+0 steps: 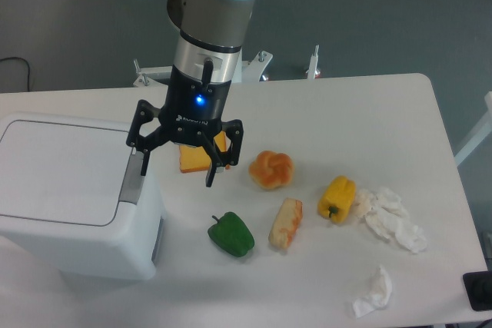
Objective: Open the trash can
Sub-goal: 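Lower the gripper onto the trash can lid's edge, then press the gripper finger against the lid edge to flip it open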
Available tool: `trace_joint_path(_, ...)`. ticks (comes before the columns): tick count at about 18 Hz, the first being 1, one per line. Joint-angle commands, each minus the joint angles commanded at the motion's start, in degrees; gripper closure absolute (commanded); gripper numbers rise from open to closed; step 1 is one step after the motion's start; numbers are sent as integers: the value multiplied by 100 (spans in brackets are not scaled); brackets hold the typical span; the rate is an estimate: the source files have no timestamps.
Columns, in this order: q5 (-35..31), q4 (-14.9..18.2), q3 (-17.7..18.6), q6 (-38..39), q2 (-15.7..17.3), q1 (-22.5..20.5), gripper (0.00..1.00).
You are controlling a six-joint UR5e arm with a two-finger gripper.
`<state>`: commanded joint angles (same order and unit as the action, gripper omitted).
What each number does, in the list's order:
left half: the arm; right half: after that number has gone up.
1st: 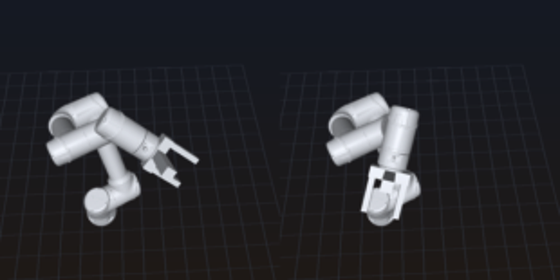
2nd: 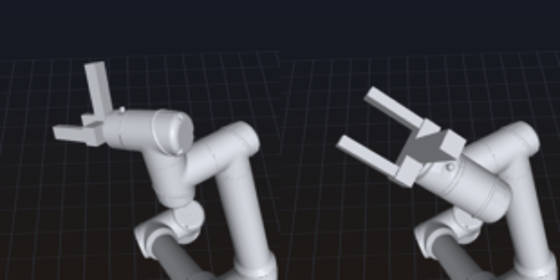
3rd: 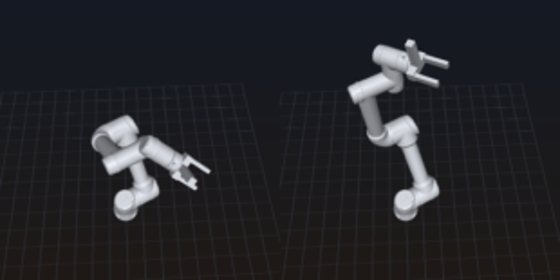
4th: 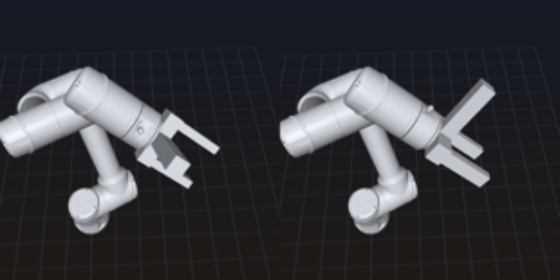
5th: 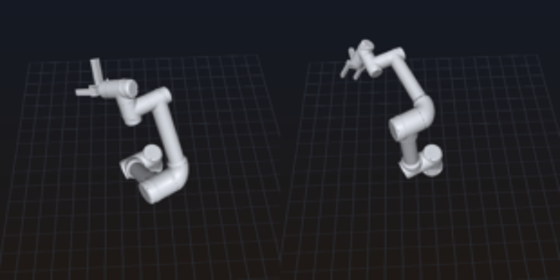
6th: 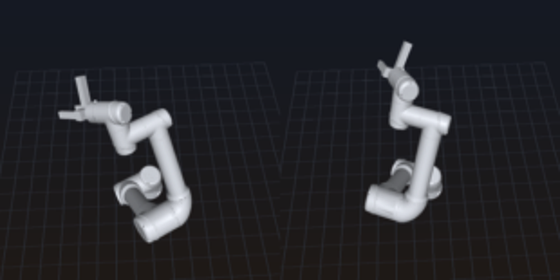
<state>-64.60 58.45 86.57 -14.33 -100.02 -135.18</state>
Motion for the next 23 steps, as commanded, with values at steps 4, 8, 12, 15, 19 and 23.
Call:
trace_joint_path(4, 0, 0, 9, -9, -35, 44, 0)
trace_joint_path(8, 0, -9, 9, -18, -53, 62, 0)
trace_joint_path(12, 0, -9, 18, -17, -88, 79, 0)
trace_joint_path(15, 0, -9, 18, -35, -97, 79, 0)
trace_joint_path(19, 0, -9, 26, -53, -123, 97, 0)
trace_joint_path(23, 0, -9, 26, -53, -132, 97, 0)
